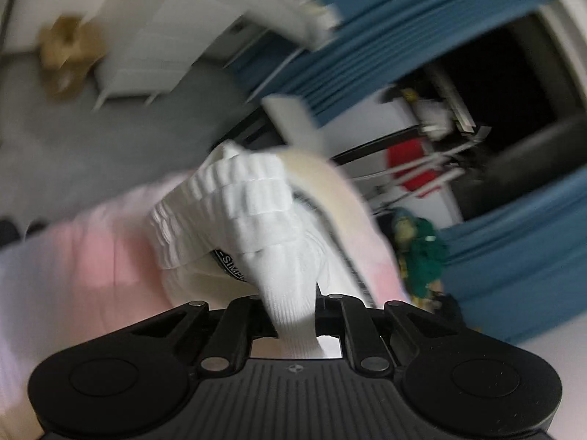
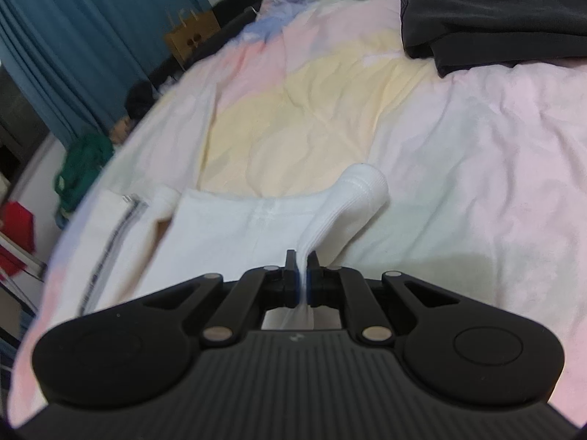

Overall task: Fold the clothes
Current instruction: 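Lift the waistband with the left gripper and fold it toward the cuff held by the right gripper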

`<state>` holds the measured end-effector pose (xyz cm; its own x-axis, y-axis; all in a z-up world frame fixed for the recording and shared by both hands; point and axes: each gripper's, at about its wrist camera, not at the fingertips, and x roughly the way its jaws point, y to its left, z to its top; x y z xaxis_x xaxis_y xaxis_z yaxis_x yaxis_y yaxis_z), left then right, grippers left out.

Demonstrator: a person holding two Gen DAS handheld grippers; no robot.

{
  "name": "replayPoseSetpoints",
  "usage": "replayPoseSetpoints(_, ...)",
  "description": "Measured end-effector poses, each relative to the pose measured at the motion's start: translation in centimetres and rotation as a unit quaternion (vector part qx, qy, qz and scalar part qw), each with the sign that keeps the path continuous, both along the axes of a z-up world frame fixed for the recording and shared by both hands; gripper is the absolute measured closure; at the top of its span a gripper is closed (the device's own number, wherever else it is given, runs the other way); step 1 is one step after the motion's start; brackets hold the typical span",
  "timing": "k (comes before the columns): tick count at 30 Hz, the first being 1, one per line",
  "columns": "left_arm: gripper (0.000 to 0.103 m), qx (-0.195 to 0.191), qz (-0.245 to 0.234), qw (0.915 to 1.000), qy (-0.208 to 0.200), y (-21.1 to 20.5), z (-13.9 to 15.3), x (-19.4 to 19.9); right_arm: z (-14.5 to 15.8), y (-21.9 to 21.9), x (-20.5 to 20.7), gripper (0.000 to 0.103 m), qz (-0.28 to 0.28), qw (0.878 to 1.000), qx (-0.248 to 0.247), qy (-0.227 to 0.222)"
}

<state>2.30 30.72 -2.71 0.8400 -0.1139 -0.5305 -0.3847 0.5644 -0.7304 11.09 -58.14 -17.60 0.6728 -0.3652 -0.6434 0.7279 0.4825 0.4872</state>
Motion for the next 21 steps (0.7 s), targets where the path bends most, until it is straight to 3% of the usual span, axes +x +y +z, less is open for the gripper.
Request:
replayPoseSetpoints(3, 0.092, -0.008, 0.007, 0.9992, 0.039, 0.4, -2.1, -2.3, 0.7, -0.4, -0.5, 0.097, -0.009, 1.000, -0.010, -0.019)
replayPoseSetpoints(7, 0.092, -0.106, 0.028, 0.9880, 0.109, 2.5, -8.8, -4.3, 0.4, -0.9, -1.0, 0.097, -0.020, 1.000, 0.001, -0.011)
replayPoseSetpoints(9, 0.092, -0.118, 0.028, 0.9881, 0.094, 2.9, -9.5, -4.4, 0.4, -0.9, -1.2, 0.097, -0.022, 1.000, 0.007, -0.008)
replayPoseSetpoints(12, 0.092, -0.126, 0.026, 0.9895, 0.066, 3.1, -8.2, -3.6, 1.5, -0.6, -1.6, 0.097, -0.021, 0.999, 0.005, -0.032)
replayPoseSetpoints(16, 0.092, -0.130, 0.020, 0.9910, 0.026, 4.3, -4.3, -1.3, 4.8, 0.2, -0.6, 0.097, -0.012, 0.997, -0.016, -0.072)
replayPoseSetpoints(21, 0.092, -0.118, 0.023, 0.9927, -0.003, 4.8, 0.4, 5.3, 9.6, 2.7, 6.6, 0.097, 0.021, 0.994, -0.085, -0.071)
